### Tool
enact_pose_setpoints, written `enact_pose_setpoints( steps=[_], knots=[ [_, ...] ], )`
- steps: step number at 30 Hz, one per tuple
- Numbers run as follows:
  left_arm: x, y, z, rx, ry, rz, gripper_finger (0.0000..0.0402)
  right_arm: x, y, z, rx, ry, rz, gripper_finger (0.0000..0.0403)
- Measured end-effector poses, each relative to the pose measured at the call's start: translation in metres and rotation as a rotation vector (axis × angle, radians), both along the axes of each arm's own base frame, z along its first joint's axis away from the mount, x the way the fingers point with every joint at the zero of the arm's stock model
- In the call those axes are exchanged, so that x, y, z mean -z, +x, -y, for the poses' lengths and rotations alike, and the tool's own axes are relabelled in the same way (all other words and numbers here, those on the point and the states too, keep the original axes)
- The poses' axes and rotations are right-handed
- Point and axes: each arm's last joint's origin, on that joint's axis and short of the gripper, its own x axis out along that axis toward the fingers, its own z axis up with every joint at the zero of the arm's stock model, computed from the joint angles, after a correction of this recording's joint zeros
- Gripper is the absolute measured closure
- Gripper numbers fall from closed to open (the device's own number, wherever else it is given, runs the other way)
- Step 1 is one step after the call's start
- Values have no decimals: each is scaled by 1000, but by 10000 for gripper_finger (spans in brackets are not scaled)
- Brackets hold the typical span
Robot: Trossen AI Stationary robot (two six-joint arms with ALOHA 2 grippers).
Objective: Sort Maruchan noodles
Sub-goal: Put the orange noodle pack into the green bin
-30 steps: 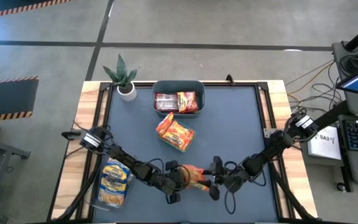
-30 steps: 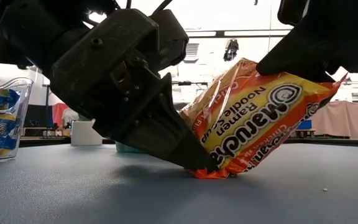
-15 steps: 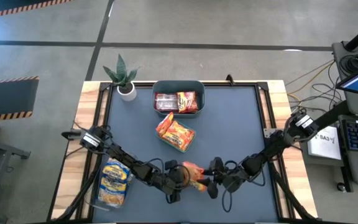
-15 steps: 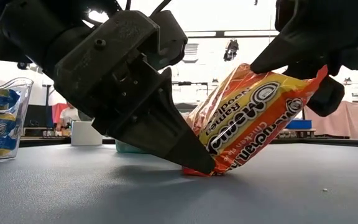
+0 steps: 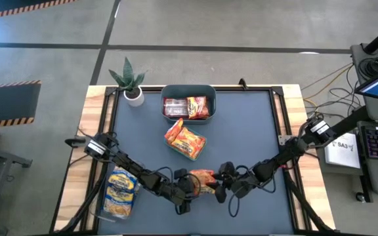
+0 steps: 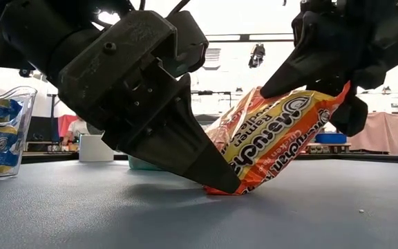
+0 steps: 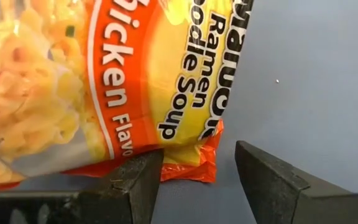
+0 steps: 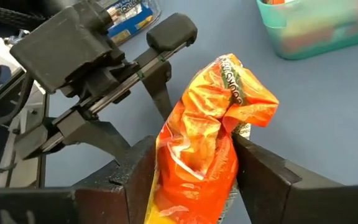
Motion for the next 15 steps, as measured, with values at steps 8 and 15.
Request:
enact_pose_setpoints(
  steps=[8,15],
  knots=[
    [0,0,0,1,1,1,212,2,-1,1,14,6,-16,282],
    [-4,-2,1,13,19,-15,212,1,-1,1,5,-7,-11,289]
  ],
)
